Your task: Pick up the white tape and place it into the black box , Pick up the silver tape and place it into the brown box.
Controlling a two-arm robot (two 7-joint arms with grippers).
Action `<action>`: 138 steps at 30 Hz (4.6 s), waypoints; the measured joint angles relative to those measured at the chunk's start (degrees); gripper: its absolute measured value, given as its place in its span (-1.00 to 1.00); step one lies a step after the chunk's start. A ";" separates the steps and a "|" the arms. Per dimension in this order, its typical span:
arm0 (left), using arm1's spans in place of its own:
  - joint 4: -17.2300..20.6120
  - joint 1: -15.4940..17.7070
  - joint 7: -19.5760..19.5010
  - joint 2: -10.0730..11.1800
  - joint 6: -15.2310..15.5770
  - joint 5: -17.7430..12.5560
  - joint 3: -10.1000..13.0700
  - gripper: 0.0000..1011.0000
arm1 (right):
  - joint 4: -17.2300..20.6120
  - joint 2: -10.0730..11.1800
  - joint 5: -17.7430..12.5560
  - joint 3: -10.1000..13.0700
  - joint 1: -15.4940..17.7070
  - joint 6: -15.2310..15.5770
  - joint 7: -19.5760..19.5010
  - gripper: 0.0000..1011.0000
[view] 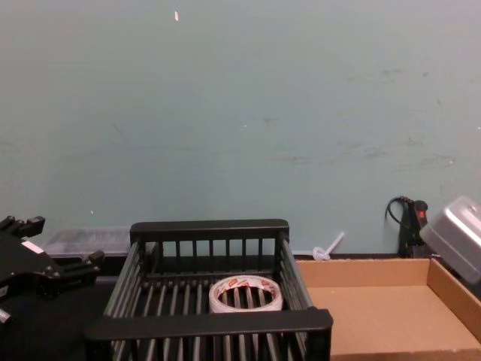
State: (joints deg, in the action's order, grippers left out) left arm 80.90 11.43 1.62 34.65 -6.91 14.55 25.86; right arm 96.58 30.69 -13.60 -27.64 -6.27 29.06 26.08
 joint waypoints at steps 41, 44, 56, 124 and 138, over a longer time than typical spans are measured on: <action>0.00 0.00 0.00 0.00 0.00 0.00 0.00 0.98 | 0.70 0.22 0.01 0.55 0.15 -0.70 -0.02 -0.67; 0.00 0.00 0.00 0.00 0.00 0.00 0.00 0.98 | 1.13 0.29 -0.20 1.23 0.19 -1.06 -0.36 -0.67; 0.00 0.00 0.00 0.00 0.00 0.00 0.00 0.98 | 0.62 -1.19 -1.22 5.81 -0.84 -2.44 -4.13 -0.67; 0.00 0.00 0.00 0.00 0.00 0.00 0.00 0.98 | -14.55 -10.76 4.27 11.27 -9.16 -4.52 -14.41 0.70; 0.00 0.00 0.00 0.00 0.00 0.00 0.00 0.98 | -14.54 -10.76 4.27 11.27 -9.16 -4.51 -14.41 0.98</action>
State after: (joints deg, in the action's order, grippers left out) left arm 80.90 11.43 1.62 34.65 -6.91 14.55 25.86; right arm 82.03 19.92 -9.33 -16.37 -15.43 24.55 11.68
